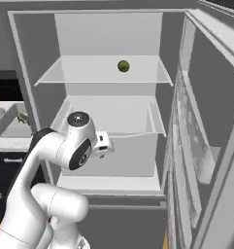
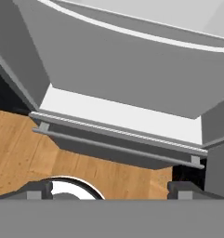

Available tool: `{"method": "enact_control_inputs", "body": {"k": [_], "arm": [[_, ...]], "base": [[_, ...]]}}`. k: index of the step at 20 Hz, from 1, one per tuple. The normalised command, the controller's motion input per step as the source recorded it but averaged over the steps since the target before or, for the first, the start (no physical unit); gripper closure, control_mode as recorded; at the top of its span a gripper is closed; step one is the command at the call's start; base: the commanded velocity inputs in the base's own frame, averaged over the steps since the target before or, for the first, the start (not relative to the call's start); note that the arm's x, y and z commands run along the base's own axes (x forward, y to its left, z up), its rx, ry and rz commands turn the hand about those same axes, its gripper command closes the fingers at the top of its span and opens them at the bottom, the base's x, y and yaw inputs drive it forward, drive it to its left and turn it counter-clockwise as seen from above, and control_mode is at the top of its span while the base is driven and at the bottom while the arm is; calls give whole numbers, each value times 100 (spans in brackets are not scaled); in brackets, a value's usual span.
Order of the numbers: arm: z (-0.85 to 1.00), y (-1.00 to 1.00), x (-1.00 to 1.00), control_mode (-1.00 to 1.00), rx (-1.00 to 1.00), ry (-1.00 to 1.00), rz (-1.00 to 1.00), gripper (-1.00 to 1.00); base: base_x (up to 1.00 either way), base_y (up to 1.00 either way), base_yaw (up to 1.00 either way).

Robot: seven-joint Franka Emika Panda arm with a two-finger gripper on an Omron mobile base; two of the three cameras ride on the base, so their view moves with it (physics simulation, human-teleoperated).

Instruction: Place one lime and one fish in each tupperware on the nearby counter, to pack two identical lunches.

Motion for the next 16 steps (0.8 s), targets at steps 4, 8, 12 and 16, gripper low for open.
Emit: {"method": "enact_control_inputs", "body": {"k": [4, 8, 12, 16], "arm": [[0, 0, 0, 100, 0, 0, 0, -100], [0, 0, 0, 100, 0, 0, 0, -100], [91, -1, -8, -100, 0, -21, -1, -100], [100, 0, -31, -100, 1, -50, -6, -100]], "base": [[76, -24, -11], [88, 0, 1], [0, 0, 0], [0, 0, 0]]}}
